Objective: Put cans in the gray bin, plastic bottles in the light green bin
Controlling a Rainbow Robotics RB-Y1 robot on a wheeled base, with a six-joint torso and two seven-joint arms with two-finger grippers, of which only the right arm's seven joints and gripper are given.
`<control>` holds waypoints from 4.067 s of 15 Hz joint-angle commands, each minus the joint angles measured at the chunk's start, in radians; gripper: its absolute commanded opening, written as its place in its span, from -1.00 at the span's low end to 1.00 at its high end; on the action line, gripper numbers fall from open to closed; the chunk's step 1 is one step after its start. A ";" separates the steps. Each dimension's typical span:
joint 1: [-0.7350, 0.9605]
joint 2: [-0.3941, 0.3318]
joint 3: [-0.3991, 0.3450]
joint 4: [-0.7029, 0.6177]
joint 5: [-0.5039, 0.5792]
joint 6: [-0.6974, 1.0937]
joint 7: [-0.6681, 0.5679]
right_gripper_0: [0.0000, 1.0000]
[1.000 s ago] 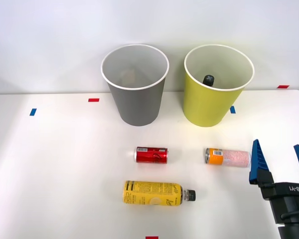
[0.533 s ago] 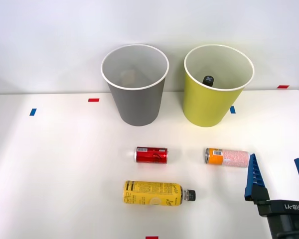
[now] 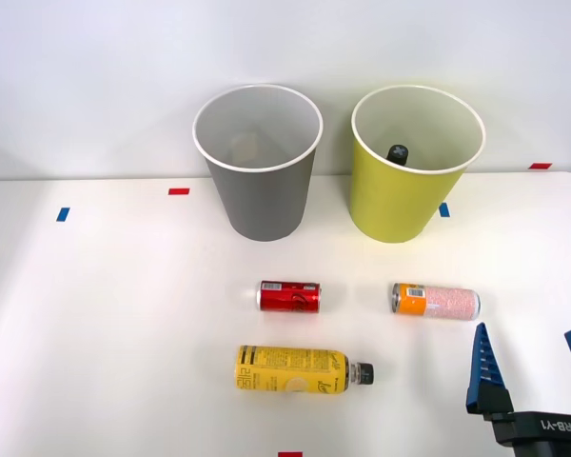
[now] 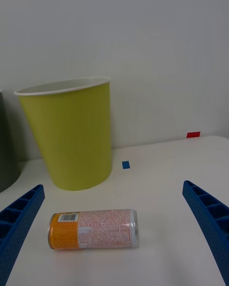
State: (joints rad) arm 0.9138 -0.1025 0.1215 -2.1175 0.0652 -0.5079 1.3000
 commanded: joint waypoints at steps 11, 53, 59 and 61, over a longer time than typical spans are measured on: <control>0.005 0.081 0.020 0.163 0.071 -0.143 0.025 1.00; 0.281 -0.026 0.191 0.179 0.039 -0.185 0.226 1.00; 0.281 -0.026 0.191 0.179 0.039 -0.185 0.226 1.00; 0.281 -0.026 0.191 0.179 0.039 -0.185 0.226 1.00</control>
State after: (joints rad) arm 1.1950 -0.1288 0.3130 -1.9389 0.1044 -0.6935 1.5263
